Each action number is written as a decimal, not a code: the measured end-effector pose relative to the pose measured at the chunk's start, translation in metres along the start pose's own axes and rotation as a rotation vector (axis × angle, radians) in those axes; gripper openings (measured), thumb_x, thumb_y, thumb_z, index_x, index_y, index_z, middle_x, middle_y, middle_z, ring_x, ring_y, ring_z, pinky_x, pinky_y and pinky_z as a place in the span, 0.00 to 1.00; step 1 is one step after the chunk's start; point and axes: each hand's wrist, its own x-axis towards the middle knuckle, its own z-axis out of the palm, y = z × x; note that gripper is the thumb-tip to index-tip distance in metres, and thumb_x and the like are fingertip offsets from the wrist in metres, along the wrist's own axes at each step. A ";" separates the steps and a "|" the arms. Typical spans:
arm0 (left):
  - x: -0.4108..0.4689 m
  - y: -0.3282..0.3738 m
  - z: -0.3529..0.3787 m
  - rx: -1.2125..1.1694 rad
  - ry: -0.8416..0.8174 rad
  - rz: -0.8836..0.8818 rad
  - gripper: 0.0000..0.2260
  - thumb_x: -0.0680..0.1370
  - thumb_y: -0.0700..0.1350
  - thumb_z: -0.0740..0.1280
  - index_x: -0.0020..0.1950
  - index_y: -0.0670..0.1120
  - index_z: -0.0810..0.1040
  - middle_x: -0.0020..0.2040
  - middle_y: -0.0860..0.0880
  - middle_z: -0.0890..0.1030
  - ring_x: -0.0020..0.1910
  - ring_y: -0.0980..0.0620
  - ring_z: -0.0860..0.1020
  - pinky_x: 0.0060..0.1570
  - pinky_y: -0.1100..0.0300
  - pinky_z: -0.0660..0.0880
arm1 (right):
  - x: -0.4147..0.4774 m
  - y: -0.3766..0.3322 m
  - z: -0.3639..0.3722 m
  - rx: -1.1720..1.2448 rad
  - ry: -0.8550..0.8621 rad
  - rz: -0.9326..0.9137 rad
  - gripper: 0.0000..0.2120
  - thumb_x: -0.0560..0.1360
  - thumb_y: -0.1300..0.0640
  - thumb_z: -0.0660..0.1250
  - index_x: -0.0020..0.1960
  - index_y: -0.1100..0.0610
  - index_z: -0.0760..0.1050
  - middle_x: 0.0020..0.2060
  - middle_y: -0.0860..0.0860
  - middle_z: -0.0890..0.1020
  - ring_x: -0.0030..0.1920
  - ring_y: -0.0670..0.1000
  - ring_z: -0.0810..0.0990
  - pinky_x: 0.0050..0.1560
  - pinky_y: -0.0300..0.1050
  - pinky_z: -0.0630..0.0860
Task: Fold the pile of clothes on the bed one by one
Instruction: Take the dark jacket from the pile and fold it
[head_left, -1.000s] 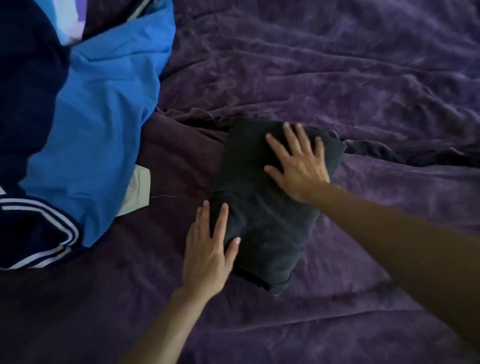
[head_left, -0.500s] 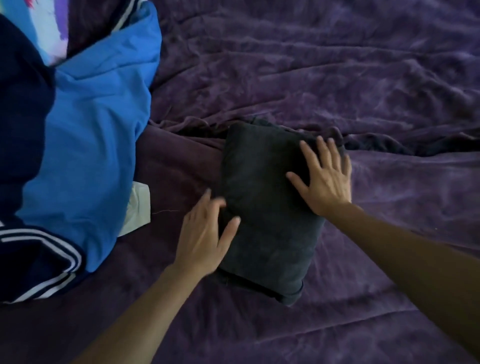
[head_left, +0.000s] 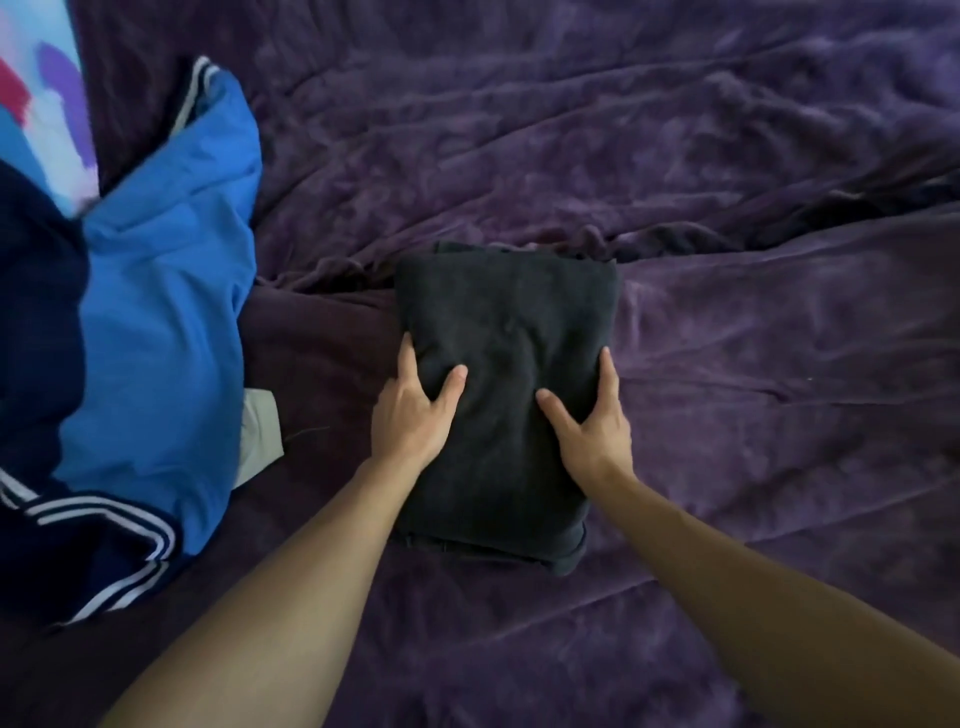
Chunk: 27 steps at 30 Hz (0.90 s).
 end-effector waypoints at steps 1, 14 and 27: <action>-0.013 0.008 0.000 -0.023 0.009 0.010 0.35 0.75 0.66 0.60 0.77 0.57 0.51 0.65 0.41 0.74 0.63 0.39 0.73 0.60 0.51 0.68 | -0.007 -0.002 -0.013 -0.005 0.005 -0.017 0.43 0.69 0.35 0.68 0.74 0.34 0.45 0.71 0.49 0.67 0.69 0.55 0.69 0.69 0.56 0.66; -0.222 0.202 0.102 -0.132 -0.059 0.129 0.32 0.76 0.63 0.61 0.76 0.54 0.57 0.65 0.42 0.75 0.63 0.40 0.74 0.61 0.51 0.69 | -0.091 0.073 -0.292 -0.018 0.171 -0.036 0.41 0.67 0.31 0.66 0.72 0.30 0.47 0.69 0.46 0.69 0.67 0.54 0.71 0.65 0.53 0.68; -0.378 0.474 0.253 -0.249 -0.057 0.296 0.31 0.76 0.63 0.61 0.76 0.53 0.58 0.68 0.47 0.74 0.64 0.43 0.73 0.61 0.51 0.69 | -0.079 0.129 -0.642 -0.066 0.317 -0.156 0.41 0.68 0.32 0.67 0.75 0.38 0.53 0.67 0.51 0.73 0.65 0.53 0.72 0.64 0.49 0.69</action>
